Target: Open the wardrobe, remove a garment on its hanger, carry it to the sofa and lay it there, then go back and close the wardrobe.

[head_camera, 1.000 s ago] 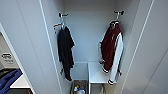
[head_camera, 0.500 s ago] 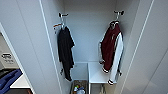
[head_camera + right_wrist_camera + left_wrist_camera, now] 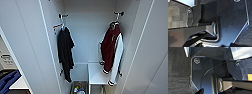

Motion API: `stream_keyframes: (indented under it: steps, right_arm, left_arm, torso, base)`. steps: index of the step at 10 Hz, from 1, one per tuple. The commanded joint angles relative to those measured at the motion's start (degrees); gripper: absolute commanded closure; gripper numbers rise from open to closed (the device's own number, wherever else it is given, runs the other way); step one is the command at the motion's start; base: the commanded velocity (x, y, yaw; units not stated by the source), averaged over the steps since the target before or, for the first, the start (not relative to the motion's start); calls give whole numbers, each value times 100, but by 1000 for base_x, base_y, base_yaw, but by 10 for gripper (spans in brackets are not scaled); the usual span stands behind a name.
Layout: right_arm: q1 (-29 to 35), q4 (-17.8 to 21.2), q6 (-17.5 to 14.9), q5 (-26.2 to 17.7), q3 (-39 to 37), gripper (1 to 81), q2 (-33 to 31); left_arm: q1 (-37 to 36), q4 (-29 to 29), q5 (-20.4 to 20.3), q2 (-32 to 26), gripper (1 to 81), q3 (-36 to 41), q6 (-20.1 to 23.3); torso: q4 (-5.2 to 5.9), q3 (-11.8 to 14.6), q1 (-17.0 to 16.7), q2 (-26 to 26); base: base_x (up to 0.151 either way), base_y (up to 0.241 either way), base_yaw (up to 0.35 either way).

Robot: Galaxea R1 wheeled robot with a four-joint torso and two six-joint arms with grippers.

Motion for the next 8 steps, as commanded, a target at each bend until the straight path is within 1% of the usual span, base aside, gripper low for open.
stream_keyframes:
  steps: [1,8]
  right_arm:
    - [256,33,-11,-283,52,10,10]
    - [256,24,-11,-283,52,10,37]
  left_arm:
    - [-241,47,239,-88,10,31,16]
    - [-241,47,230,-79,10,31,16]
  torso:
    - [0,0,10,0]
    - [0,0,10,0]
  base:
    - [74,0,0]
    - [75,0,0]
